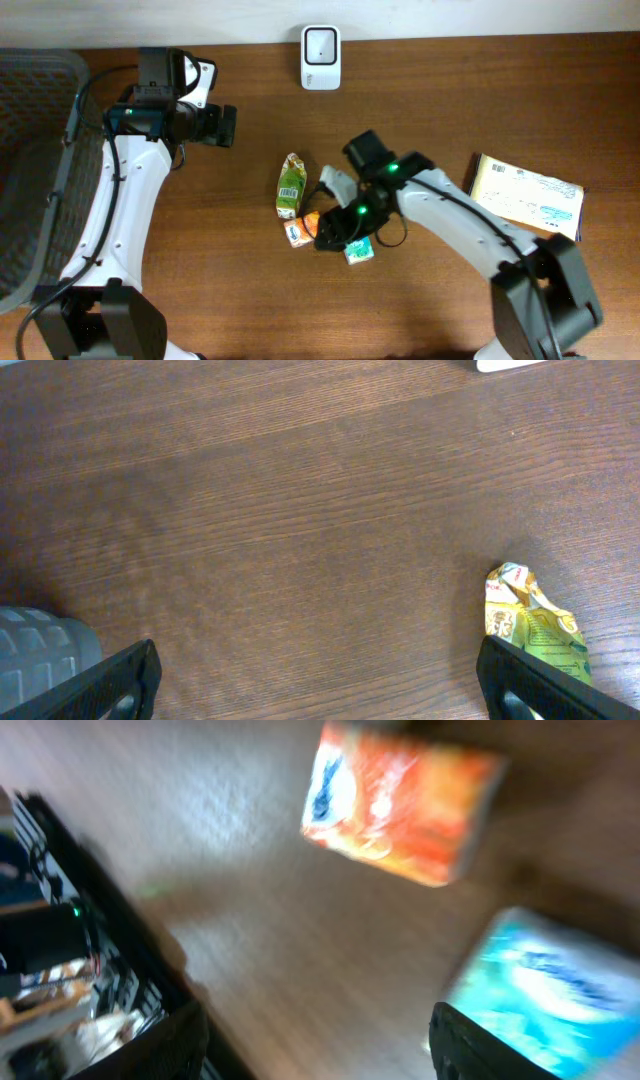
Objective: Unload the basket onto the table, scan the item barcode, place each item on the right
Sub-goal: 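Reach the right gripper down and grasp the teal box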
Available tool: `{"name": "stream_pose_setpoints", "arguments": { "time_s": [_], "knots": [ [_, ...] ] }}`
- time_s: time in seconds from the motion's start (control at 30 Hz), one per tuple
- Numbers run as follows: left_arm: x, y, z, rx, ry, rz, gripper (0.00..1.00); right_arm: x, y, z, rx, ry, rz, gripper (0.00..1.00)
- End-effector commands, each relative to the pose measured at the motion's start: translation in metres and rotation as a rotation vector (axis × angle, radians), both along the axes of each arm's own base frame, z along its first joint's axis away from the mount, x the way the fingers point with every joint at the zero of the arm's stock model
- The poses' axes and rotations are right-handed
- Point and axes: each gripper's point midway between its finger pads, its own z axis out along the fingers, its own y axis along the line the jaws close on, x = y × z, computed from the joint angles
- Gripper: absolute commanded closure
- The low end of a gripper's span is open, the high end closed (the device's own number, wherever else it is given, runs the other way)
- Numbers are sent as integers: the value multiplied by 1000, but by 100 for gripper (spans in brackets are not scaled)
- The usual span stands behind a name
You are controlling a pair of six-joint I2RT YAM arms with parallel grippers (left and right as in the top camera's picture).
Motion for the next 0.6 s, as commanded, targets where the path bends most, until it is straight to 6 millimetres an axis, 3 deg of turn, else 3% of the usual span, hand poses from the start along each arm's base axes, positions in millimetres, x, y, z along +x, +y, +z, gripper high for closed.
{"name": "stream_pose_setpoints", "arguments": {
  "time_s": [0.0, 0.07, 0.17, 0.23, 0.3, 0.33, 0.37, 0.43, 0.5, 0.57],
  "knots": [
    [0, 1, 11, 7, -28, -12, 1, -35, 8, -42, -104, 159, 51, 33],
    [0, 1, 11, 7, -27, -12, 1, -46, -1, -56, -169, 225, 56, 39],
    [0, 1, 11, 7, -28, -12, 1, -29, -48, -74, -467, 129, -35, 42],
    [0, 1, 11, 7, -27, -12, 1, -1, -66, -65, -568, 20, -70, 46],
    [0, 1, 11, 7, -27, -12, 1, 48, -89, -46, -710, -170, -161, 46],
    [0, 1, 11, 7, -28, -12, 1, 77, -111, -39, -806, -287, -264, 45],
    [0, 1, 11, 8, -27, -12, 1, 92, -122, -36, -822, -326, -334, 44],
    [0, 1, 11, 7, -28, -12, 1, 104, -126, -39, -740, -277, -434, 37],
    [0, 1, 11, 7, -28, -12, 1, 82, -91, -41, -414, 35, -498, 37],
    [0, 1, 11, 7, -28, -12, 1, 65, -73, -34, -242, 243, -552, 46]
  ]
}}
